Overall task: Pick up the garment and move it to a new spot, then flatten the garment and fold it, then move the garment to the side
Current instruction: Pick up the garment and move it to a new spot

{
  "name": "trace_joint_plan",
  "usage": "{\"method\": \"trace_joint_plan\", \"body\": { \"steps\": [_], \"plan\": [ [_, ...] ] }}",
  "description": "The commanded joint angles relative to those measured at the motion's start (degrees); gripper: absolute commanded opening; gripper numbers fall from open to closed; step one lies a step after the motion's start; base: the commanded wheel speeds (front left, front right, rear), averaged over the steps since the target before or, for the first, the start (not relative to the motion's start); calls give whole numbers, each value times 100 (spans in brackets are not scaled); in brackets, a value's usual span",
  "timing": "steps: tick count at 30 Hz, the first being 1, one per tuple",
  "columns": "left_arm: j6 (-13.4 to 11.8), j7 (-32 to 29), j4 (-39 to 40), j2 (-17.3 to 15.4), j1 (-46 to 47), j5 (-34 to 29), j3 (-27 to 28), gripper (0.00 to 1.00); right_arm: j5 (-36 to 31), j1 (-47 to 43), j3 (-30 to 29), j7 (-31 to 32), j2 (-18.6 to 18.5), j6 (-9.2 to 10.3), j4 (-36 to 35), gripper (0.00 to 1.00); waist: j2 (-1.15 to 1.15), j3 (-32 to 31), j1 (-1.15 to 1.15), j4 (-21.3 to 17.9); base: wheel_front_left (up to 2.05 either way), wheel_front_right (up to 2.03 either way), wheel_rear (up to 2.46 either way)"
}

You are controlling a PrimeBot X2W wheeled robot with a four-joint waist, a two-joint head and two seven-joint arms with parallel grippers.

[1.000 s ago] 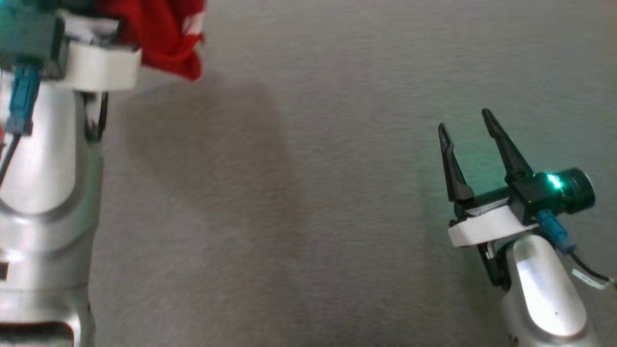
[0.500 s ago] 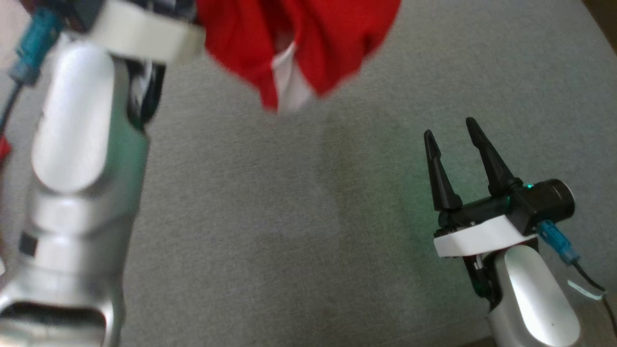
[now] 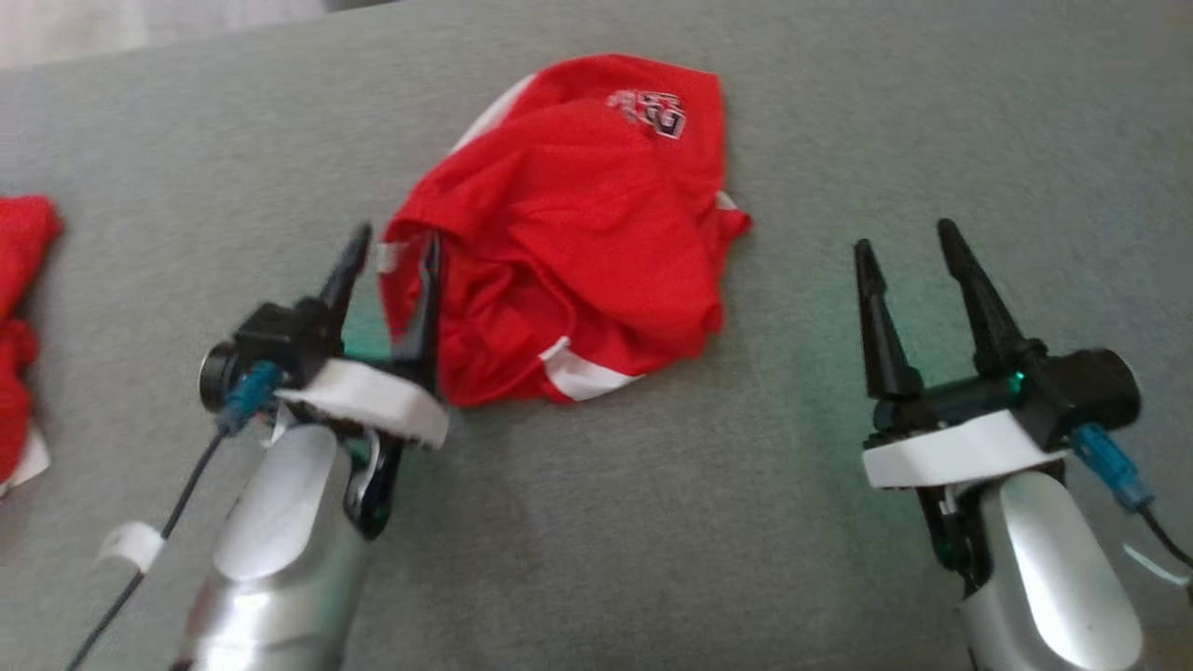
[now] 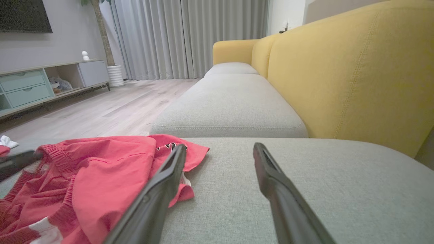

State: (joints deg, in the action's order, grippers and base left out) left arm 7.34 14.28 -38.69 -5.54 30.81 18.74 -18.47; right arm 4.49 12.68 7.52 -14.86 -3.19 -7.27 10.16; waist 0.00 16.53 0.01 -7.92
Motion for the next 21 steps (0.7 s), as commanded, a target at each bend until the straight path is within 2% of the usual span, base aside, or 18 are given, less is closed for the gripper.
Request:
{"method": "trace_joint_plan", "body": {
  "steps": [1, 5, 7, 9, 13, 17, 21],
  "plan": [
    [-85, 68, 549, 57, -179, 114, 464, 100, -55, -101, 61, -14, 31, -22, -159, 100, 0, -180, -1, 247, 0, 0, 0],
    [-187, 70, 1614, 214, -1028, 26, 897, 100, -42, -296, -83, -14, 31, -22, -72, 100, 0, -452, -1, 499, 0, 0, 0],
    [-217, 70, 1905, 233, -1247, -42, 965, 100, -34, -342, -131, -14, 31, -22, -53, 100, 0, -529, -1, 563, 0, 0, 0],
    [-293, 71, 2515, 255, -1663, -210, 1090, 100, -66, -438, -177, -14, 31, -22, -21, 100, 0, -680, -1, 676, 0, 0, 0],
    [-631, 71, 3463, 263, -2462, -201, 1173, 100, -67, -742, -190, -14, 31, -22, 34, 100, 0, -1108, -1, 880, 0, 0, 0],
    [-924, 71, 3728, 265, -3112, -393, 1080, 100, -46, -1142, -211, -14, 31, -22, 55, 100, 0, -1503, -1, 1033, 0, 0, 0],
    [-1045, 72, 3854, 265, -3401, -922, 889, 100, -60, -1387, -175, -14, 31, -22, 54, 100, 0, -1660, -1, 1115, 0, 0, 0]
  ]
}}
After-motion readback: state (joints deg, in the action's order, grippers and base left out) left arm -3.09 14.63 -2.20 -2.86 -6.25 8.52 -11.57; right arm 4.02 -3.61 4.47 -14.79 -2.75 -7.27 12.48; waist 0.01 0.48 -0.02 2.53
